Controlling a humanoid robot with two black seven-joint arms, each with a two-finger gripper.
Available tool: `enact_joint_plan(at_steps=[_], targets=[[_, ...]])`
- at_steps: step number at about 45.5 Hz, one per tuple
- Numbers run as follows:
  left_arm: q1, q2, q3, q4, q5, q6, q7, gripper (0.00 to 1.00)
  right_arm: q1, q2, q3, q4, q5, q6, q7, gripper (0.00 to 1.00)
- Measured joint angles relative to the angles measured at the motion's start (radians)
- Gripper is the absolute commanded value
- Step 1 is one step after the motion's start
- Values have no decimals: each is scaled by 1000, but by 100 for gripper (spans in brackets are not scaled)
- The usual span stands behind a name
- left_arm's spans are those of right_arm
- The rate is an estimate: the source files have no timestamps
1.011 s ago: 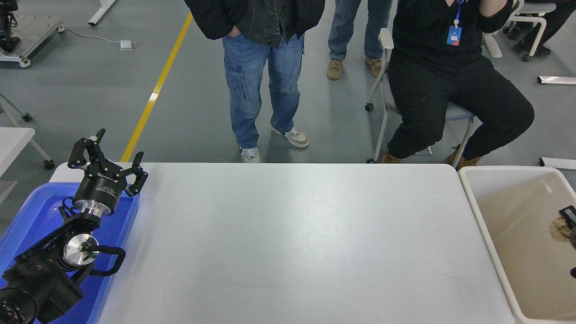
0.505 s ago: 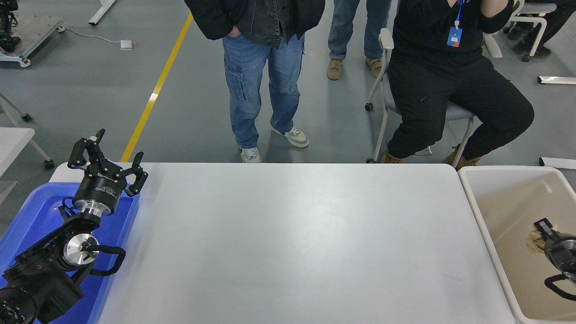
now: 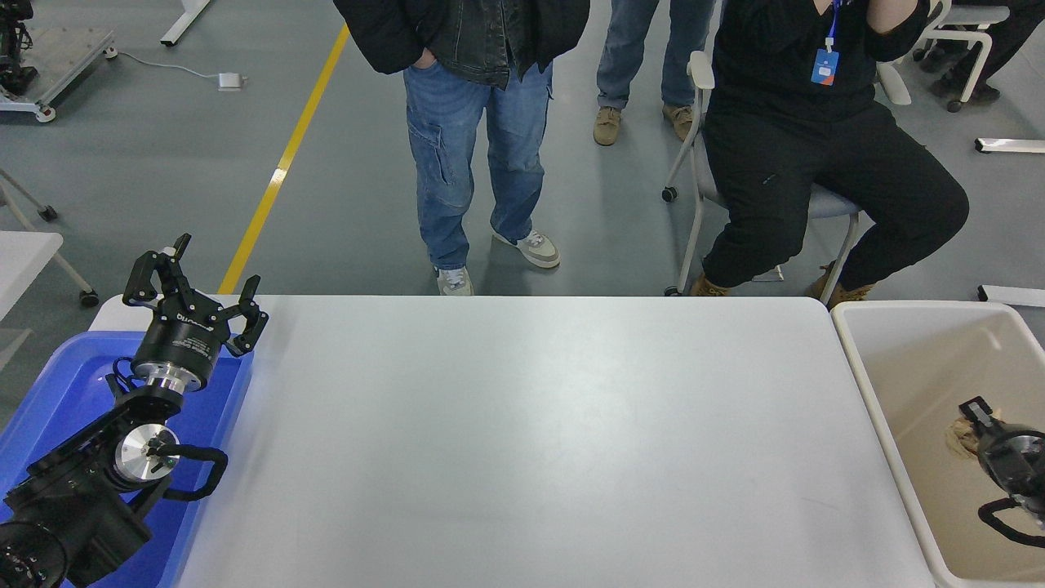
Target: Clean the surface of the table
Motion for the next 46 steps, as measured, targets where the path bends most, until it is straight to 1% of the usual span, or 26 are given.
enact_joint_plan(at_steps=[16, 27, 31, 37, 46], targets=[[0, 0, 0, 0, 0, 0, 0, 100, 30, -14, 3, 7, 0, 4, -1, 98], [0, 0, 0, 0, 0, 0, 0, 100, 138, -90, 61, 81, 0, 0, 2, 98], [0, 0, 0, 0, 0, 0, 0, 100, 191, -117, 142, 115, 2, 0, 2, 98], [0, 0, 0, 0, 0, 0, 0, 100, 262, -142, 326, 183, 2, 2, 3, 98], [0, 0, 0, 0, 0, 0, 0, 100, 311, -159, 595, 310, 3, 5, 5, 98]])
